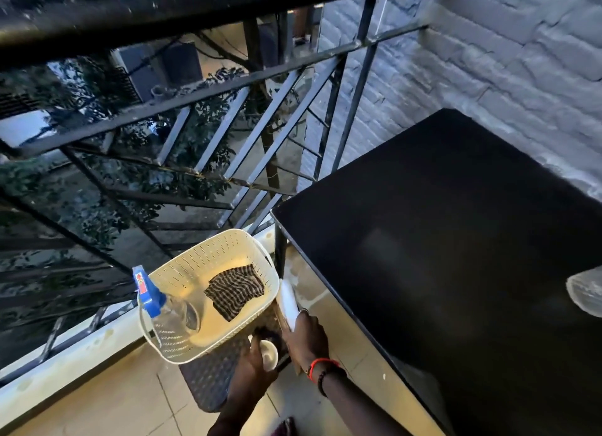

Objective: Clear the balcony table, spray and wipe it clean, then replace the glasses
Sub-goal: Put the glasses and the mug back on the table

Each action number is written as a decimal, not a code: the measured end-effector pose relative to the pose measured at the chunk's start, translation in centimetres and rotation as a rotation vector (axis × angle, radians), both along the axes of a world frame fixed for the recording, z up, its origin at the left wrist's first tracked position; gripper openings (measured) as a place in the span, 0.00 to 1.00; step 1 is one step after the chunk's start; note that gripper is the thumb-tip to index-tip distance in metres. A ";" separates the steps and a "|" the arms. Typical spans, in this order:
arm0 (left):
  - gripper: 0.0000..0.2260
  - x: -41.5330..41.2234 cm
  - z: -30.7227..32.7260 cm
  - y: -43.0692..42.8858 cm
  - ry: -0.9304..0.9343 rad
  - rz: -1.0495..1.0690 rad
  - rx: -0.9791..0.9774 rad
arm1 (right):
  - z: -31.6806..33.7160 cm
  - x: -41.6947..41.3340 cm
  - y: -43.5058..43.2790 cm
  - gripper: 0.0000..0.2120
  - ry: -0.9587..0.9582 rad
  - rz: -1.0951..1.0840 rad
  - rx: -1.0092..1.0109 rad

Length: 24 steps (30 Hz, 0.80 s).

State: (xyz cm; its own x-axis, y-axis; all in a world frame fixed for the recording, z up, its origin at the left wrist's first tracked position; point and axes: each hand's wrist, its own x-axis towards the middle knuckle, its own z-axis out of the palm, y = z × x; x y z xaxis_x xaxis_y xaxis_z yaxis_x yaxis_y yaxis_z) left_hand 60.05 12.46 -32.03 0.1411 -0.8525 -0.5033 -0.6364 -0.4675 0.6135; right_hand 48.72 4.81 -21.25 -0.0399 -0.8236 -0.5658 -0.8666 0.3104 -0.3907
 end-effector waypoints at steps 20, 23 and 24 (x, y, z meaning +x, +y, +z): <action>0.41 -4.2 17.3 3.2 -0.128 -0.233 -0.181 | 17.6 -9.4 10.4 0.21 -0.122 -0.112 -0.291; 0.37 -4.6 17.4 2.5 -0.090 -0.440 -0.300 | 20.1 -12.7 12.4 0.19 -0.114 -0.167 -0.321; 0.35 -4.8 16.2 2.1 -0.101 -0.476 -0.321 | 20.8 -14.0 13.1 0.19 -0.119 -0.200 -0.320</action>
